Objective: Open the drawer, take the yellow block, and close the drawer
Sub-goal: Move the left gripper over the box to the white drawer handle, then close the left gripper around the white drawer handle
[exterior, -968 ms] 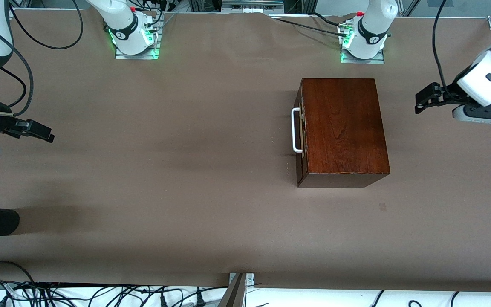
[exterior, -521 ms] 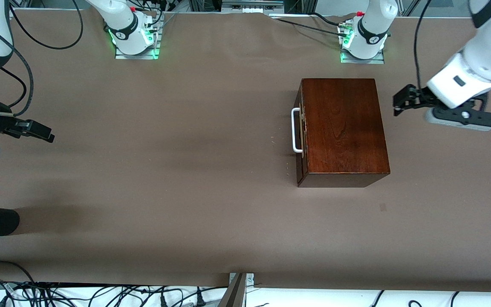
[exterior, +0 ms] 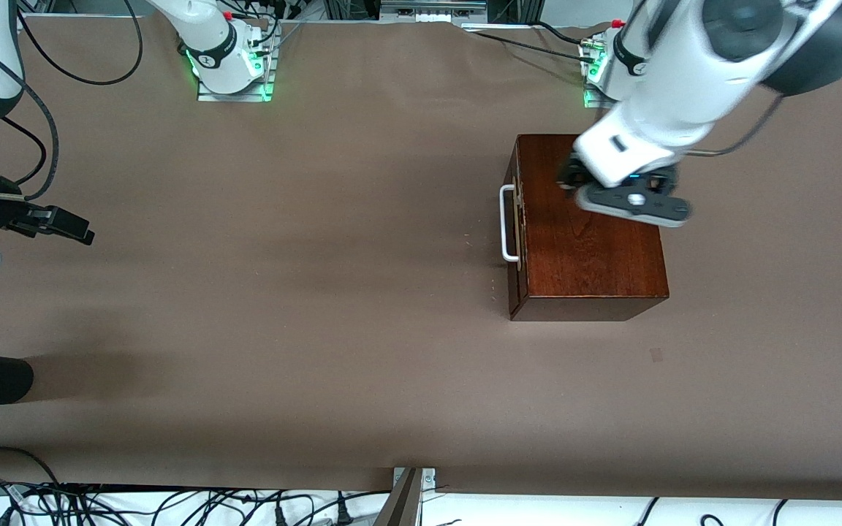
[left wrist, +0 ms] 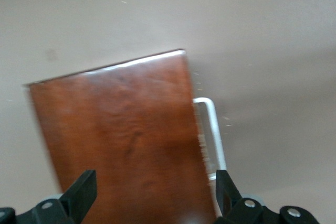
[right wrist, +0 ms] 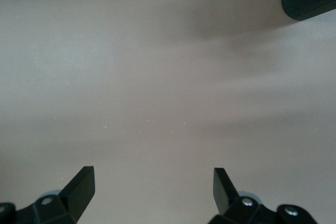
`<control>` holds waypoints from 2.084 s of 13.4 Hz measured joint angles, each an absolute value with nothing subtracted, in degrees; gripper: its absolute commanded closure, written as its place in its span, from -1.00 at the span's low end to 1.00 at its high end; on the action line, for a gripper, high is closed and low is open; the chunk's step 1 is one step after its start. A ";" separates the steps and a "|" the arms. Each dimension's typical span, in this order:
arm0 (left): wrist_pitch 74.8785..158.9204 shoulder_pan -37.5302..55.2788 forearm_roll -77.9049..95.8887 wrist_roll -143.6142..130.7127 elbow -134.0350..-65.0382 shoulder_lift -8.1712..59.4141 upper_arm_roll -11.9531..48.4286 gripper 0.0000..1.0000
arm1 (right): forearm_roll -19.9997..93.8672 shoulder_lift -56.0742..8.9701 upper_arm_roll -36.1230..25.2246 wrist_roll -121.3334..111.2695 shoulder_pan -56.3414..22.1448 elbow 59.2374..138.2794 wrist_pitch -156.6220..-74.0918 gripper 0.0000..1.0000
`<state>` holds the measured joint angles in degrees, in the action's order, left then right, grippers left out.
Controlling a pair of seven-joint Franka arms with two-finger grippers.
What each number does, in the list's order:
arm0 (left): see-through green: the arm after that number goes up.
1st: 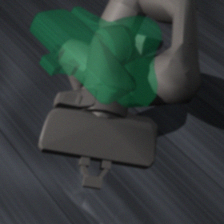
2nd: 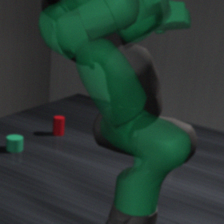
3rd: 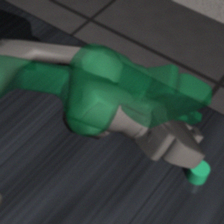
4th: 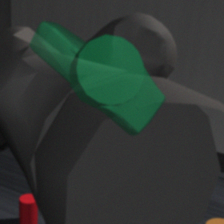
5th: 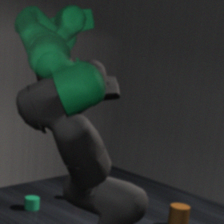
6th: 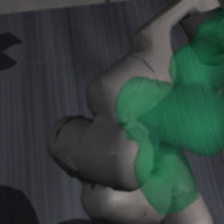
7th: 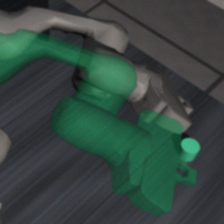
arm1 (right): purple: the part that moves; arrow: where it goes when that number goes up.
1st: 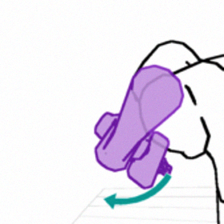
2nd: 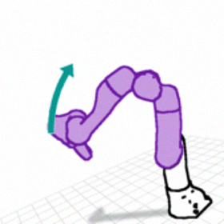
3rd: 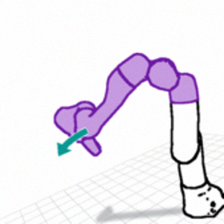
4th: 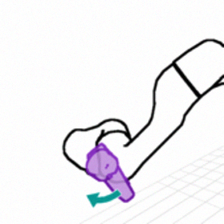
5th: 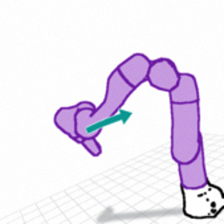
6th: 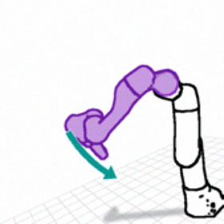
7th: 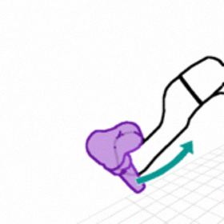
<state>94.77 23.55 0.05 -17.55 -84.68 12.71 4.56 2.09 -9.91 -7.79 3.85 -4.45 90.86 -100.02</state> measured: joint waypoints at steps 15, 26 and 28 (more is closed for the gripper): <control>111.48 30.60 -6.79 -34.50 -98.12 25.37 11.83 -1.00 | 2.09 -9.96 -7.78 3.82 -4.50 90.87 -100.02 -1.00; 117.10 30.40 -10.21 -34.70 -100.35 25.39 11.32 -1.00 | 2.09 -10.07 -7.77 3.81 -4.51 90.89 -100.02 -1.00; 117.52 30.41 -10.22 -34.70 -100.37 25.47 11.28 -1.00 | 2.09 -10.08 -7.77 3.81 -4.51 90.89 -100.02 -1.00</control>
